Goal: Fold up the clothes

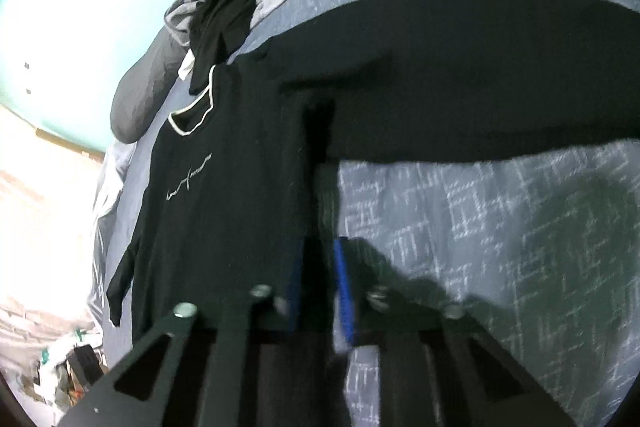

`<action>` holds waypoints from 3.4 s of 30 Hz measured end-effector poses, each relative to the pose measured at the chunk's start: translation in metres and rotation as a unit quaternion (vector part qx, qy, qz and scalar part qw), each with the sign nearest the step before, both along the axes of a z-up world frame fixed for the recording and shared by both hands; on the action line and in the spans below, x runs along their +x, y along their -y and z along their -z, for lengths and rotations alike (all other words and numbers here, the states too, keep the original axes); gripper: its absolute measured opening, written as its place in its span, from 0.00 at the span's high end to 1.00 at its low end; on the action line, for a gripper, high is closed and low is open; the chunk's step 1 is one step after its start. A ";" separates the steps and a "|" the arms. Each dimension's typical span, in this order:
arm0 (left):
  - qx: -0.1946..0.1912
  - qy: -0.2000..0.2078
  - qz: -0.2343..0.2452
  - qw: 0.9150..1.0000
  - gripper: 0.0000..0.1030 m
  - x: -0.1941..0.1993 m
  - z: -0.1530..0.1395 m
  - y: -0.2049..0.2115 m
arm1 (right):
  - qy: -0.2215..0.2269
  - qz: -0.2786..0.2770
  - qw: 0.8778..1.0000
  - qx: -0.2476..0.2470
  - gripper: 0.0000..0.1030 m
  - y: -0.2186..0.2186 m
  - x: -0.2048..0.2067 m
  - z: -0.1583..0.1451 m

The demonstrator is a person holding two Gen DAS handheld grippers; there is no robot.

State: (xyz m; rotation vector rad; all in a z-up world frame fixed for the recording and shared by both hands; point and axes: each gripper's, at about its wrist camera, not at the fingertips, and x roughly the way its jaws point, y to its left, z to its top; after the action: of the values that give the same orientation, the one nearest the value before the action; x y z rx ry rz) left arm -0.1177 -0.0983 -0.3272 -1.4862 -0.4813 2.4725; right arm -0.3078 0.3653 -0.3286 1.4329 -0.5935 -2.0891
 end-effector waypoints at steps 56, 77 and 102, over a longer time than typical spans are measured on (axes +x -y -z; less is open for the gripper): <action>0.030 -0.018 -0.065 0.997 0.76 0.017 -0.022 0.055 | -0.038 0.100 0.994 -0.036 0.93 -0.041 0.140 -0.023; 0.049 -0.007 -0.071 0.996 0.73 -0.147 -0.028 0.042 | -0.102 0.069 0.985 -0.118 0.93 -0.032 0.156 -0.031; 0.038 -0.003 -0.094 0.995 0.94 -0.226 -0.024 0.067 | -0.101 0.063 0.987 -0.112 0.93 -0.034 0.151 -0.027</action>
State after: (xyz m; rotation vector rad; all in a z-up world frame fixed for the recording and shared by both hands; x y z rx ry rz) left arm -0.3433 -0.1657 -0.3031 -1.4654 -0.7383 2.5658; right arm -0.1571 0.3989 -0.3017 1.0689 -0.8246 -2.1516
